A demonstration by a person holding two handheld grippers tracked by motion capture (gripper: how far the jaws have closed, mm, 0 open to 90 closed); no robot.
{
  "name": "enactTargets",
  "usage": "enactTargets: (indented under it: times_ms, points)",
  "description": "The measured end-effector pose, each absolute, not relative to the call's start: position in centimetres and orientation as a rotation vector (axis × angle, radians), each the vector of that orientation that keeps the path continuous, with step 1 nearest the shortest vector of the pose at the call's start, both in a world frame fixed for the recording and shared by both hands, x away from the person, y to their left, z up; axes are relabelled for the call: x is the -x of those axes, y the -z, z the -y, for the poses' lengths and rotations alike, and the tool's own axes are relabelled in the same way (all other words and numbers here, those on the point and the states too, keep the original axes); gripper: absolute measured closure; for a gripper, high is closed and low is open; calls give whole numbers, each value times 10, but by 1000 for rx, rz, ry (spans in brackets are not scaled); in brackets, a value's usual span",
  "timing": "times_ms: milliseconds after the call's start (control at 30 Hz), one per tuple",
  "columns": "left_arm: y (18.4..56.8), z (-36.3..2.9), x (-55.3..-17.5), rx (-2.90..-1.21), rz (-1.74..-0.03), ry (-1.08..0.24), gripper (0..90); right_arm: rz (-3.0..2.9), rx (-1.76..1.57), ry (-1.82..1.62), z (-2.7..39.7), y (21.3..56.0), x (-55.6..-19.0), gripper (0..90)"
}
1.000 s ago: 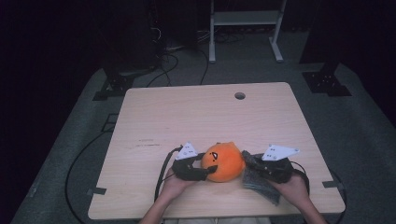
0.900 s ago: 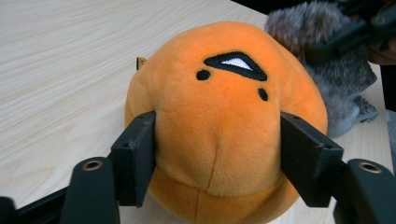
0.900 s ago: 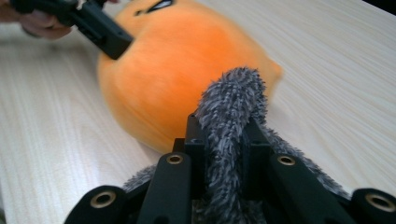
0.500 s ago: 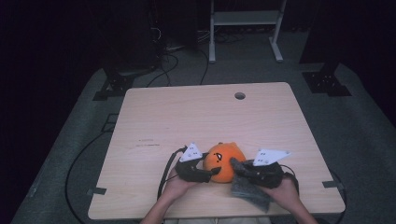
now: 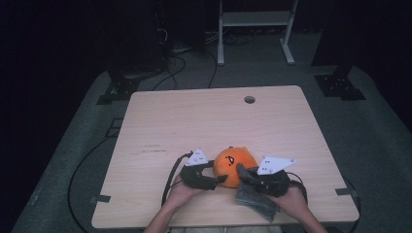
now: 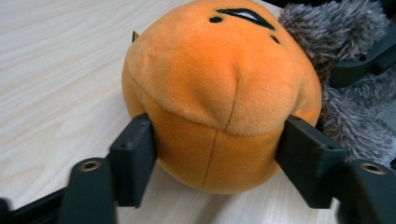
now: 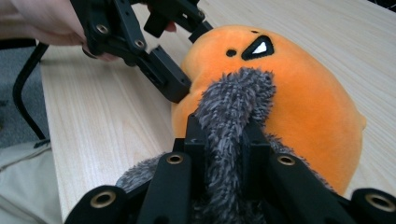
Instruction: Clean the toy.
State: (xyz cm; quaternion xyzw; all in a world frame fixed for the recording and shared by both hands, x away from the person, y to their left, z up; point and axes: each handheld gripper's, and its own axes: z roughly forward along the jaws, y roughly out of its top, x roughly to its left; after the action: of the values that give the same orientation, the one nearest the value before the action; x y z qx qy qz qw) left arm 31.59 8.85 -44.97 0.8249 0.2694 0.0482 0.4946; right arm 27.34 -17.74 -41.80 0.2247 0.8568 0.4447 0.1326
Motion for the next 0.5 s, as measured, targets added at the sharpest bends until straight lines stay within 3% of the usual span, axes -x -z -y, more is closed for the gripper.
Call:
enactTargets:
  times_ms: [67,100,267,500]
  points:
    - [449,-91,-319,-1945,-687,-49,172,-2493,-656,-1298,179,418,-275,767]
    - [449,-90,-320,-1938,-698,-50,174,-2498,-653,-1301,179,419,-275,766]
    - [450,-87,-317,-1965,-701,-132,334,-2486,-609,-1248,172,418,-271,767]
    - [451,-90,-317,-1951,-713,-114,345,-2411,-732,-1191,199,415,-279,771]
